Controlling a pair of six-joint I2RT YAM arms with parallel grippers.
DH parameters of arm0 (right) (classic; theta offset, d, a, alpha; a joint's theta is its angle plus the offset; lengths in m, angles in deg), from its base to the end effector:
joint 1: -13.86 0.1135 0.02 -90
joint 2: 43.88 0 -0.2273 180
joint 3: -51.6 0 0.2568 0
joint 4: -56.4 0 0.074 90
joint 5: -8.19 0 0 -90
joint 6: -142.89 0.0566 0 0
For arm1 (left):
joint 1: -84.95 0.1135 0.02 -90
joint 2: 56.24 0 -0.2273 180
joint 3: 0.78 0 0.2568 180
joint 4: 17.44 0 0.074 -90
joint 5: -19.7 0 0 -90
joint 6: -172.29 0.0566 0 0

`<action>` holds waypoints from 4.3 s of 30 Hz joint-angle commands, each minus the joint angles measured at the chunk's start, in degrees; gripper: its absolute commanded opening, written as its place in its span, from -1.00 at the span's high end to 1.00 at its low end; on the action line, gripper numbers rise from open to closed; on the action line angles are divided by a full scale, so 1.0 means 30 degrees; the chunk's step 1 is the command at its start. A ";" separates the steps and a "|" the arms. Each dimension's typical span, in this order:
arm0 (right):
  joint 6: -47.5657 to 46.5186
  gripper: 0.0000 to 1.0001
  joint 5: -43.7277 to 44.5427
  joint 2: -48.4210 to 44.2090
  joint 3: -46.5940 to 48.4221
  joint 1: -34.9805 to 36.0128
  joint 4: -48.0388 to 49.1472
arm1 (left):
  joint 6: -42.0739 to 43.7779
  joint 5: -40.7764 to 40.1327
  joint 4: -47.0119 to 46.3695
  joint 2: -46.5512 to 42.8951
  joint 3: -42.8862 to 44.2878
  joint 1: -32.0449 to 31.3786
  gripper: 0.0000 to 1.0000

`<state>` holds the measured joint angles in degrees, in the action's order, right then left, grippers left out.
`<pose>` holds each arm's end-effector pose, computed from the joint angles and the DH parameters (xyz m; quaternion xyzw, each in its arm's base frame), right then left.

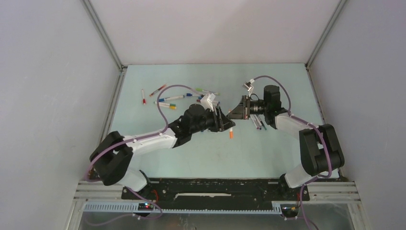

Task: Open the pen caps
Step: Pick up the pen from the center of the board, then open the pen cap from the pen.

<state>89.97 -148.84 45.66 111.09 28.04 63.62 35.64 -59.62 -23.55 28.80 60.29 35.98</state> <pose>0.3062 0.1311 0.1749 -0.1615 0.7414 0.6142 0.2169 0.2273 -0.2772 0.1959 0.0711 0.8035 -0.4849 0.3380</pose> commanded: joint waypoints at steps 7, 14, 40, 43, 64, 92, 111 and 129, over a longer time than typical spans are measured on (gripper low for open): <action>0.0496 1.00 -0.1810 -0.0839 0.0684 -0.1602 0.0711 | 0.0535 0.0986 -0.3508 -0.2178 -0.1639 -0.0083 -0.61; 0.1074 1.00 -0.2294 -0.0756 0.0667 -0.2194 0.0956 | -0.0424 0.1616 -0.4475 -0.0727 -0.1321 -0.0350 -0.54; 0.1122 1.00 -0.2178 -0.0518 0.0673 -0.2348 0.0917 | -0.2186 0.2414 -0.4969 0.2769 0.0648 -0.1169 0.96; 0.1145 1.00 -0.2342 -0.0573 0.0698 -0.2615 0.1039 | -0.1787 0.2467 -0.4563 0.2577 0.0619 -0.1167 1.00; -2.7775 -0.42 -0.0314 -0.4279 0.6244 -0.4783 -2.3354 | 0.2737 0.6952 0.2764 -0.0043 0.0146 -0.0049 1.00; -4.1832 -0.22 1.2970 -0.6653 0.3767 0.8231 -2.4499 | 0.3030 1.1094 0.5153 0.1794 0.2382 -0.0688 1.00; -4.4093 1.00 1.4369 -0.8175 0.1959 0.6763 -2.4533 | 0.6355 1.1354 1.0522 0.1793 0.2802 -0.0953 1.00; -4.1962 1.00 1.1874 -0.9118 0.1841 0.0777 -2.2817 | 0.7499 1.0504 1.2725 0.0237 0.1032 -0.1145 1.00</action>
<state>-43.27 -108.75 19.10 116.24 33.50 -8.60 57.39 -27.45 14.81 33.76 65.09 32.81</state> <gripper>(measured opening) 0.152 0.073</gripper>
